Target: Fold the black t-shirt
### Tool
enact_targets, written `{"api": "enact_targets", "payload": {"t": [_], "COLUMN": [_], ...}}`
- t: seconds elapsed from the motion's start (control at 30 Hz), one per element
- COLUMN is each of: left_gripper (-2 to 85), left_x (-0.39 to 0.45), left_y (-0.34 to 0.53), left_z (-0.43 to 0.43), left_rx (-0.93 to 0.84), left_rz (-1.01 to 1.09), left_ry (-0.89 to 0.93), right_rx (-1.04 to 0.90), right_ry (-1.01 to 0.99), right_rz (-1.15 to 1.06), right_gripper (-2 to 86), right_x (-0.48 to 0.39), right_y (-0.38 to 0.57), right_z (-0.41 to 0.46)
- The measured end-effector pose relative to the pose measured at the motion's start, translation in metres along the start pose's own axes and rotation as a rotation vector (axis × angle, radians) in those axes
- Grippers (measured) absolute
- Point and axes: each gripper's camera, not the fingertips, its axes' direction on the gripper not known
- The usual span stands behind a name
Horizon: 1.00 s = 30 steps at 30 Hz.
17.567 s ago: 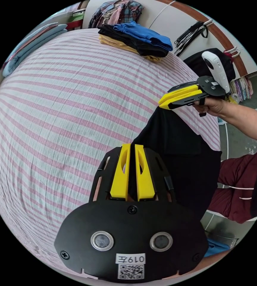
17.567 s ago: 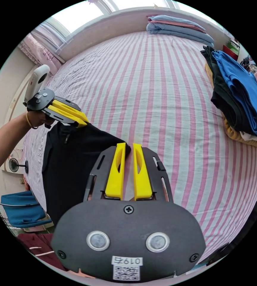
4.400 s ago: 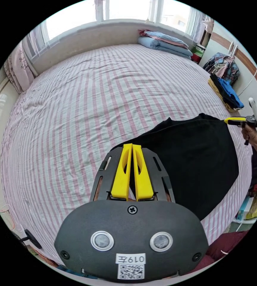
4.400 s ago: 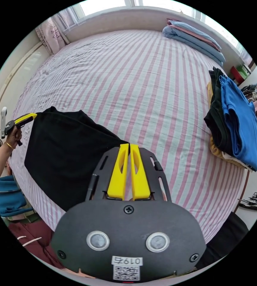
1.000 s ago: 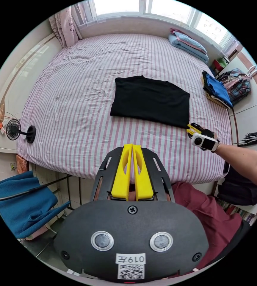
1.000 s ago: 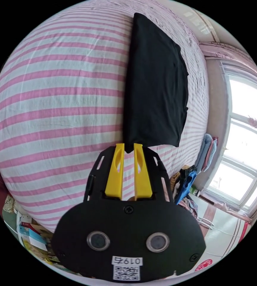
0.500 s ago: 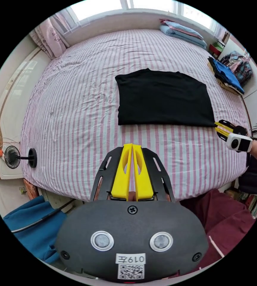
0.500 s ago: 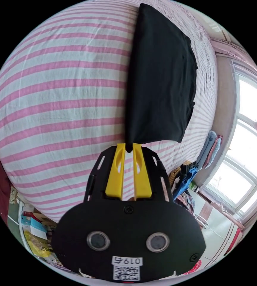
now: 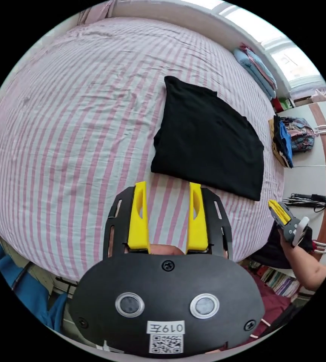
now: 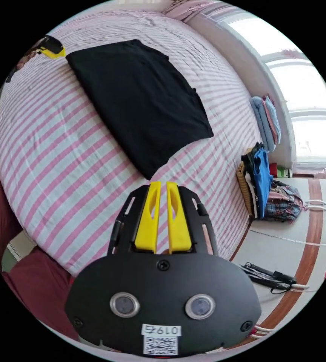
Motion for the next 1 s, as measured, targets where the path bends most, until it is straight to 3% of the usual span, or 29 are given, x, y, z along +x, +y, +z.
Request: {"api": "enact_targets", "payload": {"t": [0.07,0.13,0.2,0.43,0.63,1.0], "left_gripper": [13.4,13.5,13.5,12.6,12.4,11.1], "left_x": [-0.025,-0.048,-0.068,-0.135,-0.184,-0.252], "left_y": [-0.003,-0.002,-0.001,0.007,0.014,0.023], "left_z": [0.015,0.025,0.036,0.083,0.121,0.166], "left_rx": [0.022,0.064,0.090,0.158,0.212,0.274], "left_rz": [-0.081,-0.170,-0.239,-0.471,-0.619,-0.696], "left_ry": [0.085,0.196,0.287,0.492,0.626,0.807], "right_rx": [0.003,0.049,0.078,0.211,0.332,0.399], "right_ry": [-0.231,-0.642,-0.862,-1.088,-1.172,-1.247], "right_rz": [0.228,0.649,0.932,1.605,1.893,1.863], "right_gripper": [0.1,2.0,5.7,8.9,9.0,8.7], "right_x": [0.027,0.068,0.082,0.081,0.074,0.100], "right_y": [0.007,0.034,0.062,0.150,0.207,0.209], "right_z": [0.008,0.032,0.056,0.119,0.152,0.189]}}
